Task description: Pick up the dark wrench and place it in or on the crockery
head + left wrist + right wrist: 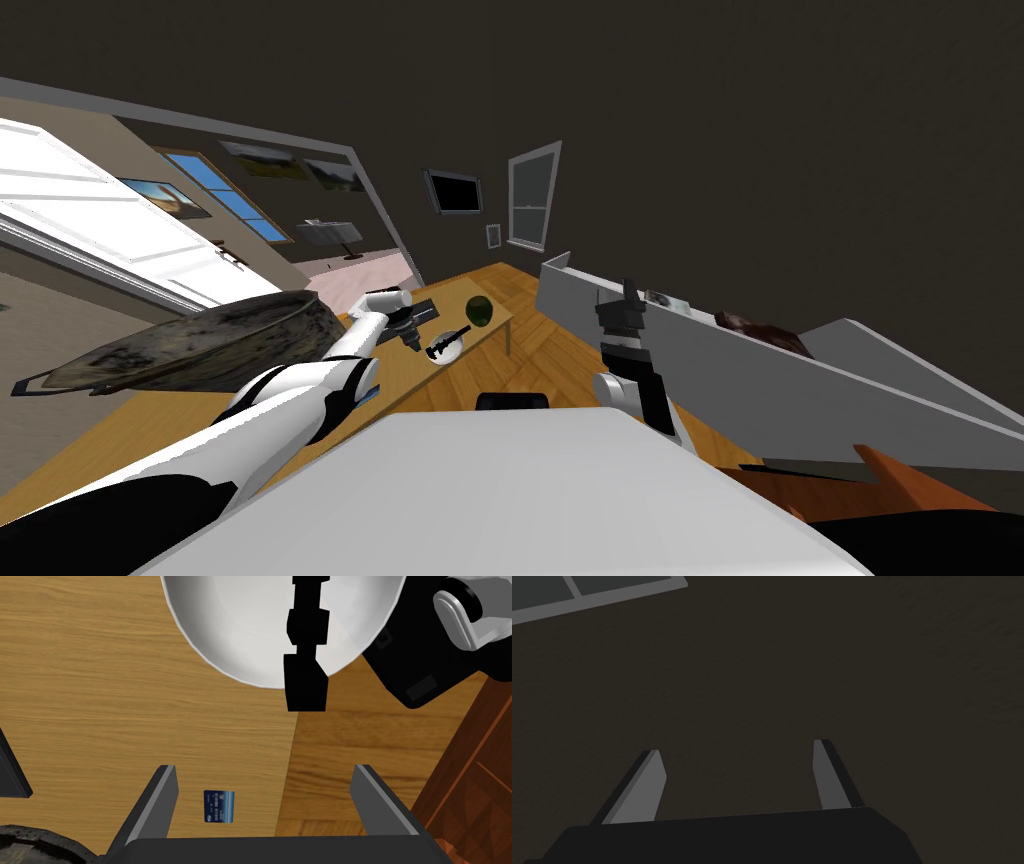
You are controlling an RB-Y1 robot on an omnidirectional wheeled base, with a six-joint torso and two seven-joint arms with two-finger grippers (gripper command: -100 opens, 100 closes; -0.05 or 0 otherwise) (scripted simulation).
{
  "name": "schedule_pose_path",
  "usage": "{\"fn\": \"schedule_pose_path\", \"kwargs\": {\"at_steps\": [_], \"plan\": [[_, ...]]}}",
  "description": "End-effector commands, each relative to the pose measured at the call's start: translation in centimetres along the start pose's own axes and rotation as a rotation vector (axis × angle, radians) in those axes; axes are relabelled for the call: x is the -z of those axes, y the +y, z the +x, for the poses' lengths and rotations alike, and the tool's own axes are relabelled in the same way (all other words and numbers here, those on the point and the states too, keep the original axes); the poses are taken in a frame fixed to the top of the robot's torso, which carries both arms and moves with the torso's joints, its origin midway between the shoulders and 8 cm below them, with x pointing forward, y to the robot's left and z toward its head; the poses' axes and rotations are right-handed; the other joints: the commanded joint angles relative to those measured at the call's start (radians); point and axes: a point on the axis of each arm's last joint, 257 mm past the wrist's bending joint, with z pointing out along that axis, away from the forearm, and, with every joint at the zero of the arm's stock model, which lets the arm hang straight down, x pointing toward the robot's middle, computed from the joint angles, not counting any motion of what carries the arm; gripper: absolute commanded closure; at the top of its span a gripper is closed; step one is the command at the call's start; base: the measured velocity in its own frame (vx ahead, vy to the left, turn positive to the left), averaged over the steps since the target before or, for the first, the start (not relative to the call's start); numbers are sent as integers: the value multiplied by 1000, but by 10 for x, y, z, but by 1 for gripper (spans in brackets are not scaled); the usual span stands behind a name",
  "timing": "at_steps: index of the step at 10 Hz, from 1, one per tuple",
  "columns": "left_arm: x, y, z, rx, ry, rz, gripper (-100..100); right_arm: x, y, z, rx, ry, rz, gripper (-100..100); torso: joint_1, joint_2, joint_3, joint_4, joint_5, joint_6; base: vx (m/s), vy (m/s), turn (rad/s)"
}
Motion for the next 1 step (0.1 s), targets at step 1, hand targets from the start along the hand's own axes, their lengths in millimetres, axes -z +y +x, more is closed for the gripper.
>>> {"fn": "schedule_pose_path", "kwargs": {"at_steps": [1], "plan": [[0, 0, 0, 0, 0, 0, 0, 0, 0, 0, 0, 0, 0, 0, 0, 0, 0, 0, 0, 0, 0, 0, 0]]}}
